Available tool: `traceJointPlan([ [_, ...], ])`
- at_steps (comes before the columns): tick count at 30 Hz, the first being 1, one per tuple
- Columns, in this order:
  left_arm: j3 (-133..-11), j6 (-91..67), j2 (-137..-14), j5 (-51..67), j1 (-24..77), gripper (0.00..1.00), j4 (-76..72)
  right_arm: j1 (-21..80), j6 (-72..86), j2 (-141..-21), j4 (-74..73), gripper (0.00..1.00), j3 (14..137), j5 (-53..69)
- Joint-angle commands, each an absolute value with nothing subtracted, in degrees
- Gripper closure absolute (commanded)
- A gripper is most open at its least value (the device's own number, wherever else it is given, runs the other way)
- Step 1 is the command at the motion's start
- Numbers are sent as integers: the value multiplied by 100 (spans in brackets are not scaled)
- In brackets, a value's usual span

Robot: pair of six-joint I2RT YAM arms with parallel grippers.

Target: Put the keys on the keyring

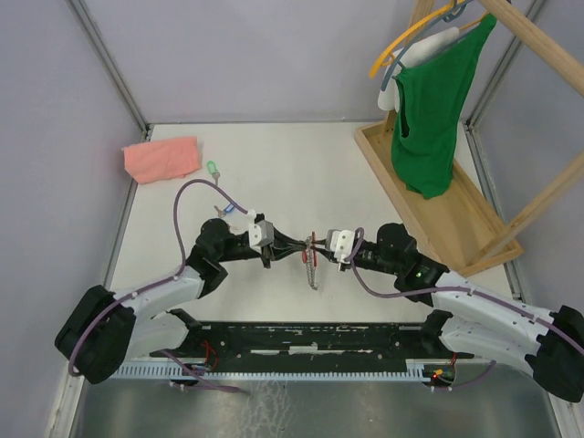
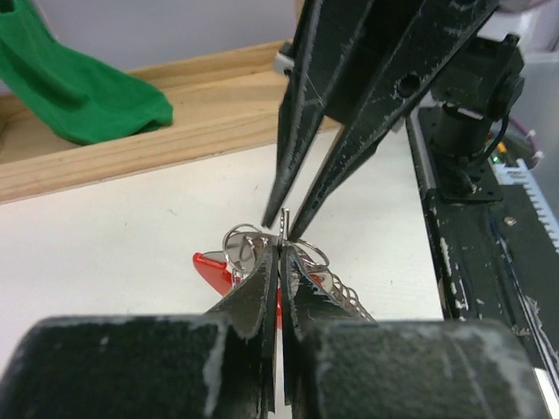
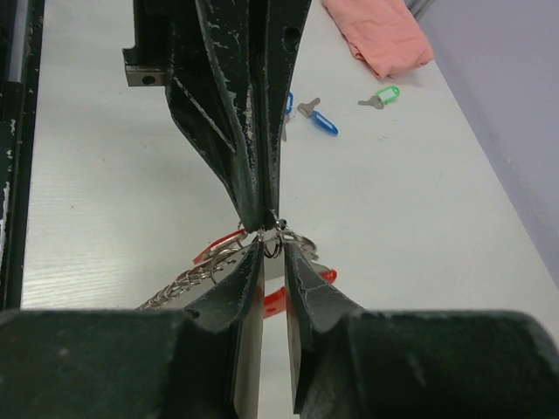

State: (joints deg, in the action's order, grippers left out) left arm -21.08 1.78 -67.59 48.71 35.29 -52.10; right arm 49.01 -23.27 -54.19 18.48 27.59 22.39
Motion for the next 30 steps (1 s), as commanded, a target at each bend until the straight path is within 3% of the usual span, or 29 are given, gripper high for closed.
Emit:
traceJointPlan([
  [1,-2494,1562,-6114,4174,3655,97,-2897,4886,-2773,-5319,653,77,3481,1954],
  [7,-3027,2393,-5863,3155,4144,97,-1288,4886,-3036,-5462,-220,69,4032,1979],
  [14,-3460,2751,-5896,2493,4579,97,-583,4885,-3313,-6036,-907,62,4552,2479],
  [30,-3700,2926,-5862,2379,4904,97,-299,4886,-3466,-6652,-826,64,4738,2911],
])
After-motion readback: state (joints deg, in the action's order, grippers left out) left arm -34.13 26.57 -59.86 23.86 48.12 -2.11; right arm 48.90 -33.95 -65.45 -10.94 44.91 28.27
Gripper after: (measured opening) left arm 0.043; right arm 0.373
